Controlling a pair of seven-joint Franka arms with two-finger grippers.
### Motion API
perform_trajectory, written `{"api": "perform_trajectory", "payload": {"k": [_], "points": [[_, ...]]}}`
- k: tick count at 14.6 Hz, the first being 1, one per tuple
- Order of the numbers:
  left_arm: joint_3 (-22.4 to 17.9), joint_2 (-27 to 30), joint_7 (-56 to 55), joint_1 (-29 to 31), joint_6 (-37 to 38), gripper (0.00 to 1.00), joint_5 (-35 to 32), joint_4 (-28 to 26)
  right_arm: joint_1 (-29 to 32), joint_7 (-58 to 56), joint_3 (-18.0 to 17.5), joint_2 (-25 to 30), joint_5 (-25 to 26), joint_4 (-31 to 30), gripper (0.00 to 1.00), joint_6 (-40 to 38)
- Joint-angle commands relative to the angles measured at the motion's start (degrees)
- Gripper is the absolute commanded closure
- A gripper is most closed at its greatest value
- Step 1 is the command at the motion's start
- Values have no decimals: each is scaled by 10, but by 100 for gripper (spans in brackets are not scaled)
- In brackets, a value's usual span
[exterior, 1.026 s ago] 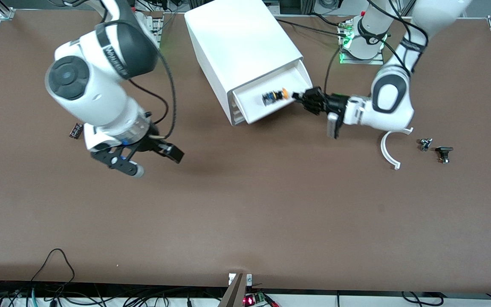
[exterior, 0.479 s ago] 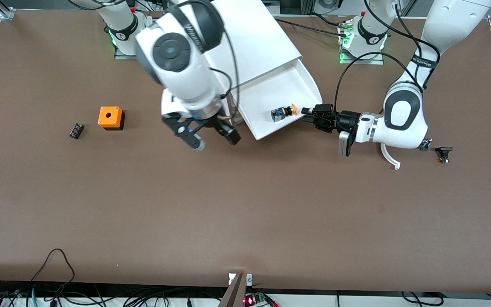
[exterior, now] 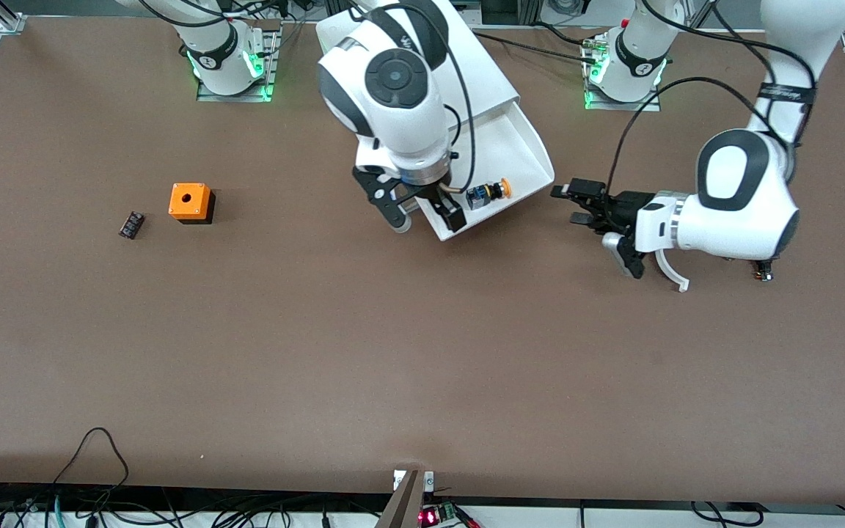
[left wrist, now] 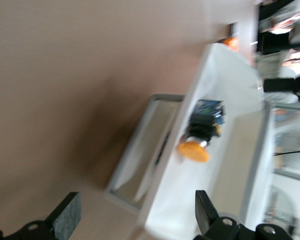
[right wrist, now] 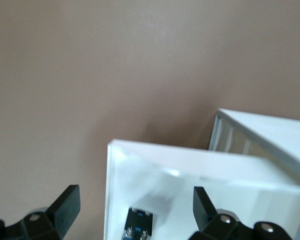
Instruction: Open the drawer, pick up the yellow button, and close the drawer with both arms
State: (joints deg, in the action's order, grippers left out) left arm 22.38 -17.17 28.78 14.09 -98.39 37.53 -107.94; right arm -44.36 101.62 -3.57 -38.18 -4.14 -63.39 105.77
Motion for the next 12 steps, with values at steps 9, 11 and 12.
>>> {"api": "perform_trajectory", "payload": {"k": [9,11,12], "points": [[7,-3,-72,10,170,0,-370,185,-60,132,8,-52,0,34,0,52],[12,-2,-72,1,174,0,-453,221,-64,133,8,-52,0,33,12,52],[13,-3,-72,-3,175,0,-481,242,-63,129,8,-52,0,34,36,52]]}}
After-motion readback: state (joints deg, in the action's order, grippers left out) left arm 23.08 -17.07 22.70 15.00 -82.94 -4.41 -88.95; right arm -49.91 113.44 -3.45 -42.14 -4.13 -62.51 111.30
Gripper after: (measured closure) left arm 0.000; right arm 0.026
